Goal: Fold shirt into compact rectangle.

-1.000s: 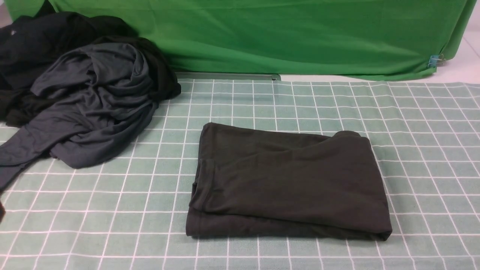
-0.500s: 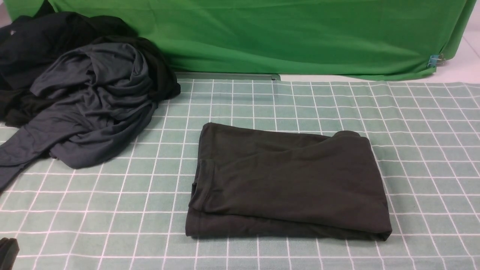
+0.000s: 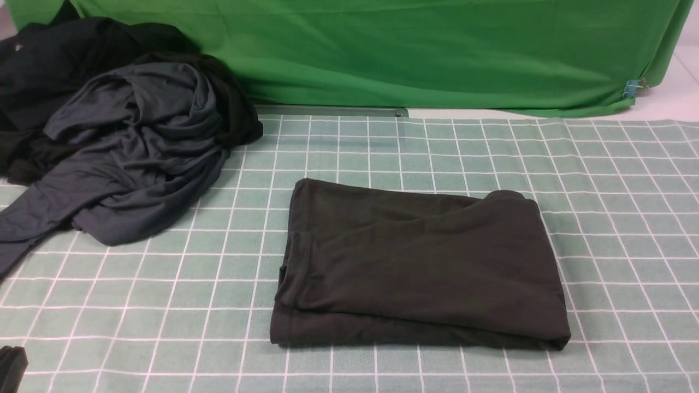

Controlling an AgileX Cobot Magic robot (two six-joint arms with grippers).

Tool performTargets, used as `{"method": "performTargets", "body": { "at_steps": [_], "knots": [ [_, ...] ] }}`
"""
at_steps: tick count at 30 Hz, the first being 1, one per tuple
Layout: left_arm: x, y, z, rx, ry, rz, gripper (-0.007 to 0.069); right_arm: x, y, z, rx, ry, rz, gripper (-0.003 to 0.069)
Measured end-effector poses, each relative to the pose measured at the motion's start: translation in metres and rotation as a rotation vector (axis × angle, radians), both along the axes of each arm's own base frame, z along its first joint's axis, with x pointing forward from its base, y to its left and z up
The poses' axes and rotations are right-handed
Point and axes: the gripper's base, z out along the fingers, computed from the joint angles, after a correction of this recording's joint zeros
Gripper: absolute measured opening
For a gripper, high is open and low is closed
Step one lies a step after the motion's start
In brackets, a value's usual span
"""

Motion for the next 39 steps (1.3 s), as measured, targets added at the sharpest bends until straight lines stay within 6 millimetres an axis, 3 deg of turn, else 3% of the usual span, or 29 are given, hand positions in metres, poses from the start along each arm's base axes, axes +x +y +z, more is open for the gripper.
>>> {"method": "performTargets", "body": {
  "at_steps": [6,10,15,18,19,23,39],
  "knots": [
    [0.0,0.0,0.0,0.0,0.0,0.0,0.0003,0.0,0.0,0.0,-0.017,-0.003,-0.008,0.0238],
    [0.0,0.0,0.0,0.0,-0.002,0.0,0.0003,0.004,0.0,-0.01,-0.136,0.048,-0.08,0.0239],
    [0.0,0.0,0.0,0.0,-0.002,0.0,0.0003,0.022,0.0,-0.047,-0.185,0.193,-0.206,0.0239],
    [0.0,0.0,0.0,0.0,-0.002,0.0,0.0003,0.04,-0.004,-0.1,-0.219,0.37,-0.279,0.0239],
    [0.0,0.0,0.0,0.0,-0.002,0.0,0.0003,0.046,-0.005,-0.128,-0.224,0.461,-0.291,0.0239],
    [0.0,0.0,0.0,0.002,-0.005,0.0,0.0003,0.047,-0.006,-0.16,-0.222,0.643,-0.279,0.0239],
    [0.0,0.0,0.0,0.007,-0.004,0.002,0.0003,0.047,-0.003,-0.162,-0.141,0.659,-0.223,0.0242]
  ]
}}
